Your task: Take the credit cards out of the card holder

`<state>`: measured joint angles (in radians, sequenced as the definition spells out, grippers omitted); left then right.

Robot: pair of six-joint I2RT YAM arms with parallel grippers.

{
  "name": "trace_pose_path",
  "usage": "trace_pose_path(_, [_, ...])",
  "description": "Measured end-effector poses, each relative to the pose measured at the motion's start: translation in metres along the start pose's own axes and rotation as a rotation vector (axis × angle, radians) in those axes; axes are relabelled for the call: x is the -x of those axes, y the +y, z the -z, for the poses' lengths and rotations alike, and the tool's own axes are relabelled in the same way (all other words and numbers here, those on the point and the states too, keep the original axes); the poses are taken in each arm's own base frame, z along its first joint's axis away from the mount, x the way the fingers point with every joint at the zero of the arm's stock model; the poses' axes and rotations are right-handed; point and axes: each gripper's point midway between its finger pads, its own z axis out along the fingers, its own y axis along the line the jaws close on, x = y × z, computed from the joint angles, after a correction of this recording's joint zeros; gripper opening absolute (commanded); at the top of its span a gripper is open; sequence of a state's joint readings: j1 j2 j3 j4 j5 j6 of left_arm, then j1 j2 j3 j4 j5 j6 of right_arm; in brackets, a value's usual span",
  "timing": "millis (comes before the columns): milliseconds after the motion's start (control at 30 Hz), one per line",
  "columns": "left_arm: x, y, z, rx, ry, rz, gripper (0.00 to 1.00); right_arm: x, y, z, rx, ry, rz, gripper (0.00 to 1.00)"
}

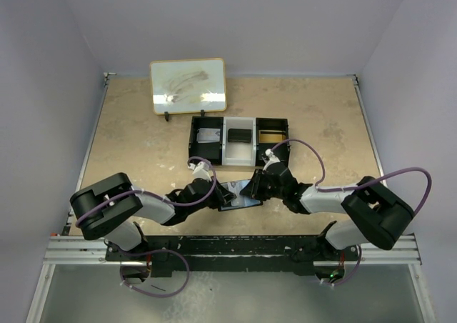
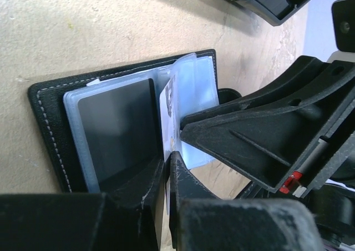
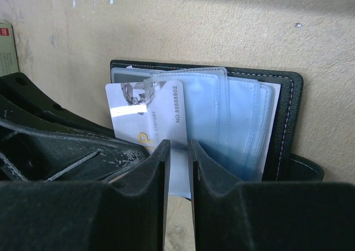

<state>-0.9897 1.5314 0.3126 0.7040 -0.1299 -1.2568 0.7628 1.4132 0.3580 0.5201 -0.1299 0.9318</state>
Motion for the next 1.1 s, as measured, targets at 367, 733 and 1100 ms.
trace_pose_path(367, [0.001,-0.004,0.001,-0.014,-0.002,0.006,0.00,-0.001,-0.002,0.010,-0.029,0.009,0.005,0.29])
trace_pose_path(733, [0.002,0.002,0.013,0.014,-0.001,0.001,0.00,0.000,0.012,0.026,0.033,0.023,0.088,0.33])
trace_pose_path(1100, [0.007,0.001,0.030,0.039,-0.003,-0.025,0.00,0.003,0.034,0.028,0.115,0.039,0.125,0.34])
